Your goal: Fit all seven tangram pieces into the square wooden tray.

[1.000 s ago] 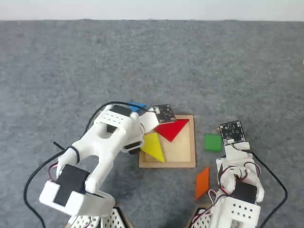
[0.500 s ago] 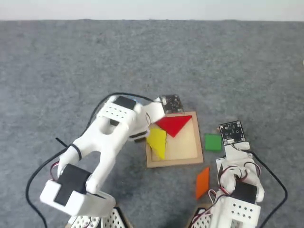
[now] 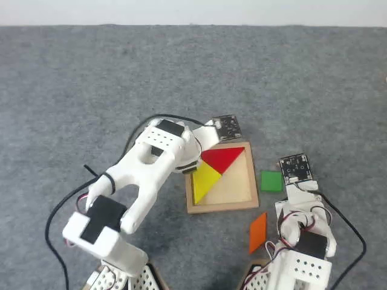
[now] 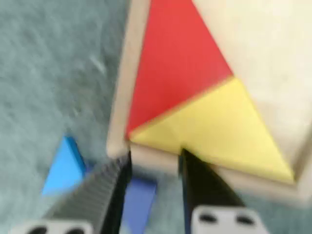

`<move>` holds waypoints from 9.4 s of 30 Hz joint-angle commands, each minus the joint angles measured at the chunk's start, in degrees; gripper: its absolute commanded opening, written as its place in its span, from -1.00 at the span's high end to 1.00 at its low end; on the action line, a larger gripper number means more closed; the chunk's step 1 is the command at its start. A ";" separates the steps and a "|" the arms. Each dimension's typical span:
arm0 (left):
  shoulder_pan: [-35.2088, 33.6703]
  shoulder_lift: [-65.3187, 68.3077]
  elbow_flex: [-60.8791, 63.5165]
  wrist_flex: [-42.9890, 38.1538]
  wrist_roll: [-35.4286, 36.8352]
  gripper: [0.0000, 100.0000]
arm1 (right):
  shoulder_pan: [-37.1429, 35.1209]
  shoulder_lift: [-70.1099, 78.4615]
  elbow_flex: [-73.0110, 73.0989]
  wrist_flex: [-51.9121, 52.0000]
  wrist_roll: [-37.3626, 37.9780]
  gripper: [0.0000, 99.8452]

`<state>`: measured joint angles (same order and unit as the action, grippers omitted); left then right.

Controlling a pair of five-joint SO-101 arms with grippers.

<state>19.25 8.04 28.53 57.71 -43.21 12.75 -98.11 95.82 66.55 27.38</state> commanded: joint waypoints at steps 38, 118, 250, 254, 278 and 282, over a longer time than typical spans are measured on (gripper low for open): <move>-5.54 -4.84 4.70 -4.48 21.27 0.68 | 0.75 -0.84 0.70 -0.22 0.70 0.87; -26.02 -22.07 20.53 -24.00 48.97 0.68 | -54.55 51.21 -24.44 9.27 29.98 0.86; -25.05 -21.98 20.79 -24.00 47.56 0.68 | 16.40 50.59 -16.09 -19.30 61.63 0.86; -25.05 -21.98 20.79 -24.00 47.56 0.68 | 16.57 50.68 -16.70 -24.22 55.74 0.86; -25.23 -21.98 20.70 -24.00 47.47 0.68 | 6.55 54.90 -35.43 -9.01 -32.53 0.72; -25.14 -21.98 20.70 -24.00 47.47 0.68 | 6.64 60.00 -35.25 -9.10 -48.70 0.42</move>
<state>-6.07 -11.47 49.54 34.95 5.41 19.08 -41.05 61.98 58.73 -10.33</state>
